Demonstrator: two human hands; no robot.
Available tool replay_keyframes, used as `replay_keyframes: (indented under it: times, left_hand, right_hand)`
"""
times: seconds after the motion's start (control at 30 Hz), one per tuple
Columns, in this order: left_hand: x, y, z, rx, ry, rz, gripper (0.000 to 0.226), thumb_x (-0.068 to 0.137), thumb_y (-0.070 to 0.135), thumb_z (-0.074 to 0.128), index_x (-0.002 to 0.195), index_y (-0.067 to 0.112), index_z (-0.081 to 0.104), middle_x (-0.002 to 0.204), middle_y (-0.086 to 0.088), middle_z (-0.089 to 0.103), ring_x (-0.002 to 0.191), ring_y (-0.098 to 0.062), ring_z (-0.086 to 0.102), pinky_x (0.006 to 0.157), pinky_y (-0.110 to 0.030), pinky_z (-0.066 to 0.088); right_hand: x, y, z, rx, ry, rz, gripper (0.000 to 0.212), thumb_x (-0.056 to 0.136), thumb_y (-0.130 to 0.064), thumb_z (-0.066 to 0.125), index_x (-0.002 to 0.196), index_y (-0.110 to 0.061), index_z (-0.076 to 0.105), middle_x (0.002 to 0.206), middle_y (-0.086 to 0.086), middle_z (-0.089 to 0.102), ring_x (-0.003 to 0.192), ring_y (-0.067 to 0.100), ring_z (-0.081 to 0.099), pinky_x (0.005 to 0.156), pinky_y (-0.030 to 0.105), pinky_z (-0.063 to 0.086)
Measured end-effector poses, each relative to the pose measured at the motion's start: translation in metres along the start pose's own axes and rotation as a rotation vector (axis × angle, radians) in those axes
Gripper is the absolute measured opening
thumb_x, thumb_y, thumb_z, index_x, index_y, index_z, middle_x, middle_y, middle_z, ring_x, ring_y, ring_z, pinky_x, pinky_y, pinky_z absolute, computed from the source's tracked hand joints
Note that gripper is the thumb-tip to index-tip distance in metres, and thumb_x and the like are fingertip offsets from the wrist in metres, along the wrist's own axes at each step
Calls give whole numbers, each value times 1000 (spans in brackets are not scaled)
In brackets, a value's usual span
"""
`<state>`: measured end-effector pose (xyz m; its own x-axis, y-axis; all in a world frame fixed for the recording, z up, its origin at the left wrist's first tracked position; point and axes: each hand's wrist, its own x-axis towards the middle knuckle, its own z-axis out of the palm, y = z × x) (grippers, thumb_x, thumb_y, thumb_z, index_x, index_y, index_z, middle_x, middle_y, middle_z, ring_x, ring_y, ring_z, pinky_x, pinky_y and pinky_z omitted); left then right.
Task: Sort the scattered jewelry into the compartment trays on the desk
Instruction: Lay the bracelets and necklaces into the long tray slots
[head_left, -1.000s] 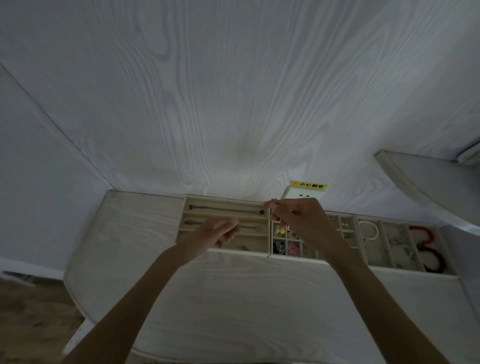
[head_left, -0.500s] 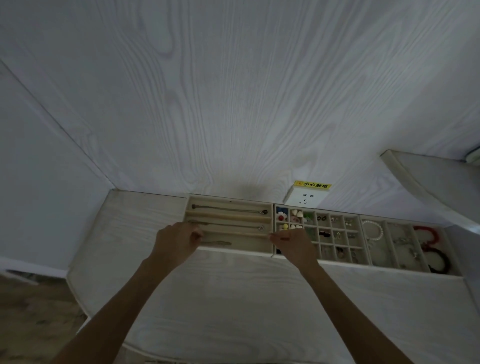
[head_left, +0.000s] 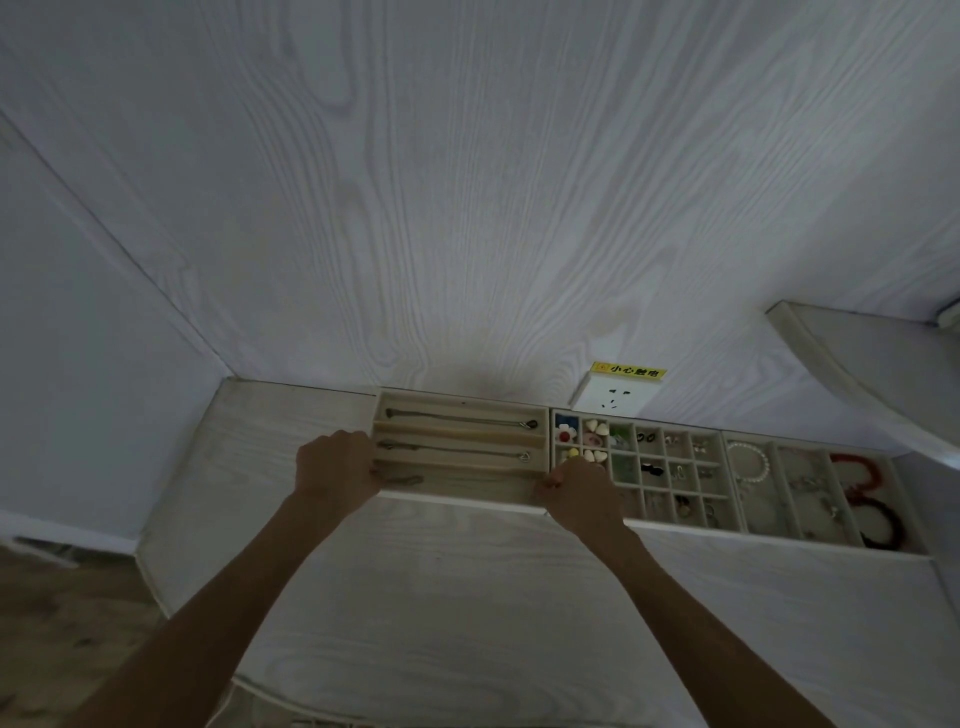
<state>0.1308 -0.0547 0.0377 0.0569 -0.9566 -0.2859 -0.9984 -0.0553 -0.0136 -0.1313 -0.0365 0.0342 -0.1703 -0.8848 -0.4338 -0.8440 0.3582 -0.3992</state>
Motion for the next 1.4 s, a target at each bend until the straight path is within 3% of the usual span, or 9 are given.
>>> replay_keyframes:
  times: [0.2,0.57,0.7,0.83,0.9,1.0,1.2,1.27,1.4]
  left_hand:
    - [6,7,-9,113,-36,-14,24,81,35,62,95,16,61,91,0,65,88,-20,65,68,-25,42]
    - [13,17,-15,301,-113,32,23,86,16,57,109,16,59,107,0,63,99,-18,62,71,-25,40]
    - [9,13,-18,291,-115,75,19,89,19,54,106,16,61,101,1,65,94,-18,63,68,-25,39]
    - [-6,-7,-17,112,-114,122,26,88,21,53,113,25,60,114,3,62,101,-18,61,77,-24,42]
    - [-19,-17,-18,39,-160,139,43,86,17,53,127,30,51,123,5,56,107,-16,57,82,-23,42]
    - [-40,-22,-16,106,-253,204,70,88,14,52,147,32,19,127,3,48,109,-17,55,82,-24,42]
    - [-47,-21,-3,106,-281,234,88,86,16,54,148,37,-5,124,1,53,91,-15,57,60,-21,34]
    - [-46,-19,-2,113,-277,243,89,85,16,55,148,37,-3,120,0,56,86,-15,56,56,-21,32]
    - [-45,-18,-1,149,-247,259,83,84,18,55,149,36,6,119,0,57,97,-18,61,67,-24,35]
  right_hand:
    - [-3,-13,-3,-215,26,-54,12,84,-20,53,76,-14,59,76,5,60,80,24,64,63,26,45]
    - [-4,-16,-3,-451,109,-184,14,88,-21,55,93,-11,64,95,6,68,89,22,66,69,27,44]
    - [-8,-15,-4,-508,103,-250,16,92,-22,51,97,-12,63,97,5,66,90,21,64,68,27,42]
    - [-9,-7,-7,-486,93,-326,23,95,-24,45,93,-14,66,93,4,69,84,19,66,69,27,48]
    - [-12,1,-12,-435,60,-362,26,95,-20,44,106,-22,67,101,1,70,90,17,66,76,30,54]
    - [-20,11,-24,-391,-10,-391,42,95,-14,43,128,-37,54,118,-2,65,104,16,63,83,33,53]
    - [-26,8,-32,-581,-151,-437,56,94,-6,39,138,-40,39,133,0,56,109,20,61,84,33,50]
    - [-29,7,-33,-628,-188,-448,58,94,-4,37,141,-38,34,134,-1,55,109,19,60,80,27,47]
    - [-30,2,-31,-689,-239,-422,60,94,-2,34,144,-36,29,124,5,59,94,19,61,57,22,36]
